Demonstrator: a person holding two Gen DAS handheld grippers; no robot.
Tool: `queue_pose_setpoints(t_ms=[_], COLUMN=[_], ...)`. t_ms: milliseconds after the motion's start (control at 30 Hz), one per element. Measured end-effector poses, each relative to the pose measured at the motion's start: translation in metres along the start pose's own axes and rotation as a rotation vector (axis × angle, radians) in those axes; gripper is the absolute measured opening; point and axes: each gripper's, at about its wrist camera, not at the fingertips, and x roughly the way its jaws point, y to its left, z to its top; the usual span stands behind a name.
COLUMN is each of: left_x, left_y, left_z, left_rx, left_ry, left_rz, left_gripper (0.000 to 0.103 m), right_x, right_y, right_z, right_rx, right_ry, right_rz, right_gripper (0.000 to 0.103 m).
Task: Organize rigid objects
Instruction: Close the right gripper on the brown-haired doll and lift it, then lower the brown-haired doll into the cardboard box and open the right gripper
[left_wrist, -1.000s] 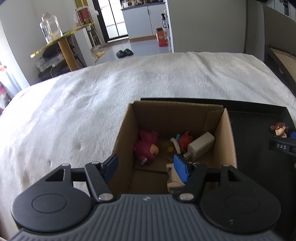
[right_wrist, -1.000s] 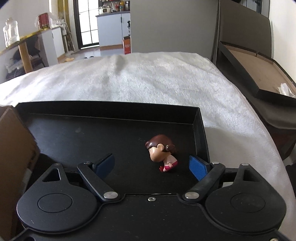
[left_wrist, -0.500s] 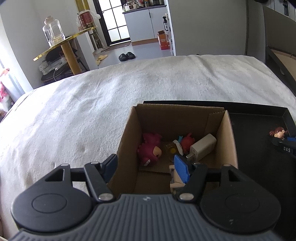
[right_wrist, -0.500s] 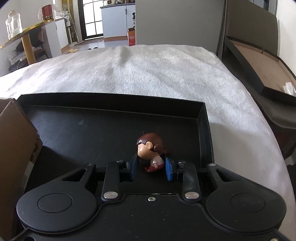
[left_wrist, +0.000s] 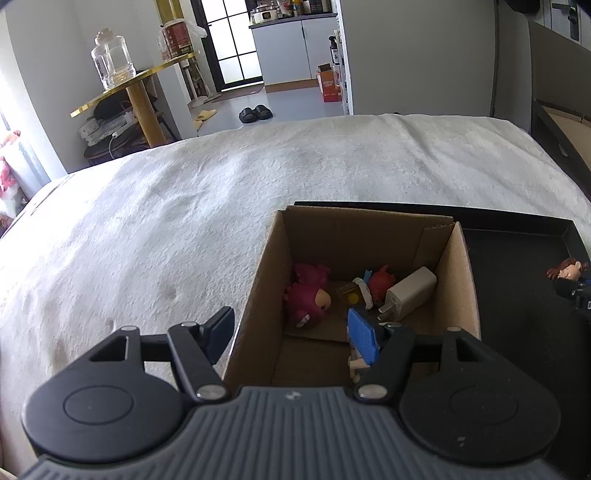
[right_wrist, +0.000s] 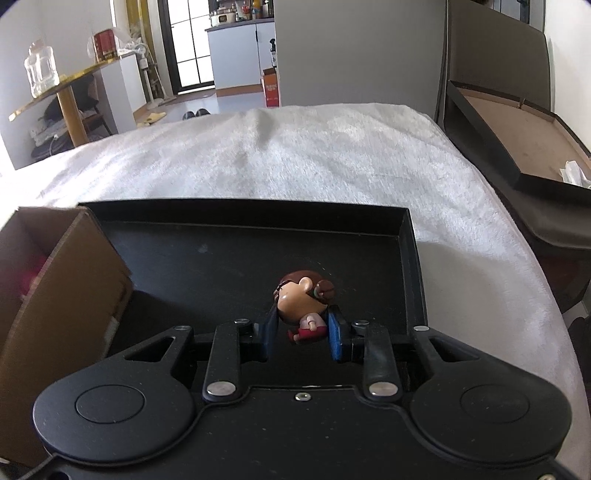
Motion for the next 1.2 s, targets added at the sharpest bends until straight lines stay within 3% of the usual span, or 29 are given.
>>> queue_pose_setpoints(t_ms=[733,1200], left_x=[-0.003,-0.003], left_y=[0.026,0.039], left_z=[-0.004,-0.011], left_rx=[-0.04,-0.074], left_ry=[-0.008,0.002], left_rz=[-0.019,-0.063], left_gripper=[0.067,0.067], right_x=[-0.049,-0.057], right_y=[0.05,0.085], right_z=[0.031,0.034], right_rx=[-0.009,-0.047], right_ry=[-0.102,-0.116], right_rz=[0.114,0.186], right_gripper=[0.028,0.028])
